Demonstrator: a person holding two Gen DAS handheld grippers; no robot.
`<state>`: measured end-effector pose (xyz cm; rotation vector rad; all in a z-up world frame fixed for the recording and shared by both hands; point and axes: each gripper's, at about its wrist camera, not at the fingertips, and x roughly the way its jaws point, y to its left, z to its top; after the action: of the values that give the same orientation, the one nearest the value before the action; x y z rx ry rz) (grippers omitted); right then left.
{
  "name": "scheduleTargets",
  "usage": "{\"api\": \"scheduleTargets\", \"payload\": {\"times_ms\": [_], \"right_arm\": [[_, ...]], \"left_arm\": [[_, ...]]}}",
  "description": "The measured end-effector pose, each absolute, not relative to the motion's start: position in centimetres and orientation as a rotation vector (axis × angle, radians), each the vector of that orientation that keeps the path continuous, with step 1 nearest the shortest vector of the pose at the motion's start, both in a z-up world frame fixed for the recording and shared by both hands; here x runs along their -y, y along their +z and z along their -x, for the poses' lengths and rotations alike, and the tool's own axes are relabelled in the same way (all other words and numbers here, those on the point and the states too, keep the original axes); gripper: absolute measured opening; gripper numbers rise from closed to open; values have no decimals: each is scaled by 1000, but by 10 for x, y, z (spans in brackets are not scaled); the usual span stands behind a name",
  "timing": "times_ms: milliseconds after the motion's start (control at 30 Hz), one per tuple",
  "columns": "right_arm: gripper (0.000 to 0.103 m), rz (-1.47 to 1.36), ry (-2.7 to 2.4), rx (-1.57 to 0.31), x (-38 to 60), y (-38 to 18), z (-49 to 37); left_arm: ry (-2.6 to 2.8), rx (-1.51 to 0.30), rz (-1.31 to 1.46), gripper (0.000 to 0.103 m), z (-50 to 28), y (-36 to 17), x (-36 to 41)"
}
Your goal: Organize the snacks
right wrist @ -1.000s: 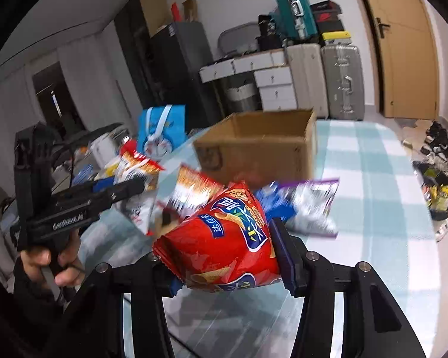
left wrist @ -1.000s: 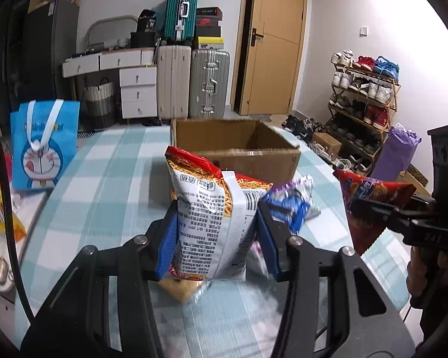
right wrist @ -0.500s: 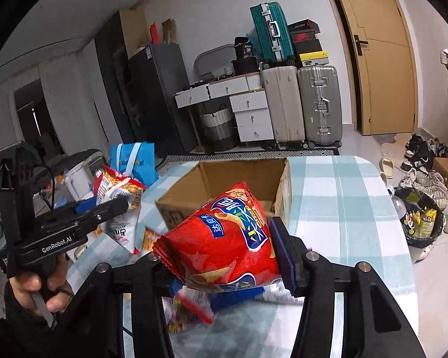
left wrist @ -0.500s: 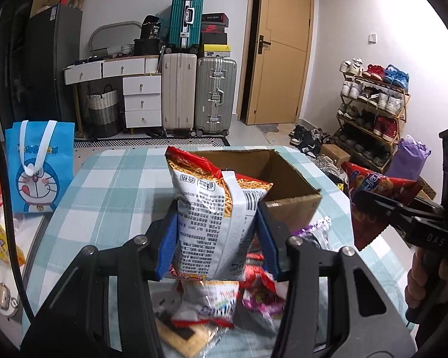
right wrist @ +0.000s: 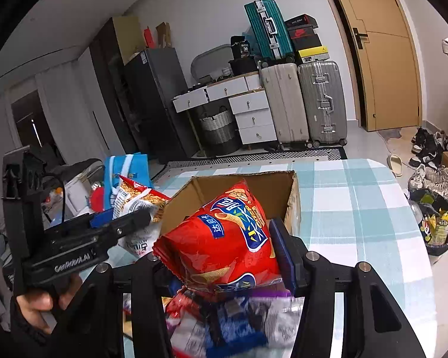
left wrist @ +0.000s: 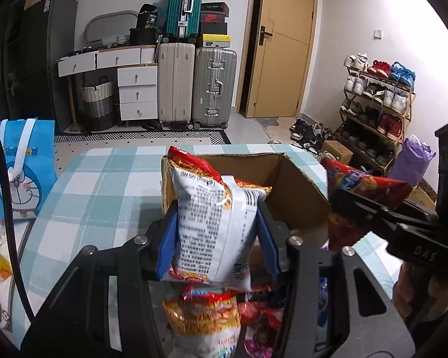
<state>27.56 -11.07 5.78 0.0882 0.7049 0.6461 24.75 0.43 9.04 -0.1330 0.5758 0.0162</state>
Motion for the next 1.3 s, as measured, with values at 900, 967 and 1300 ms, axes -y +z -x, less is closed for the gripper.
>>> {"api": "scheduleTargets", "payload": {"times_ms": [900, 967, 1300], "right_arm": [[99, -100, 621, -745, 119, 45, -296], [102, -94, 624, -752, 129, 47, -285], [103, -4, 648, -790, 151, 53, -224]], "left_arm": [[-18, -579, 111, 96, -261, 92, -12], [-15, -566, 110, 103, -243, 96, -13], [-19, -582, 132, 103, -147, 91, -26]]}}
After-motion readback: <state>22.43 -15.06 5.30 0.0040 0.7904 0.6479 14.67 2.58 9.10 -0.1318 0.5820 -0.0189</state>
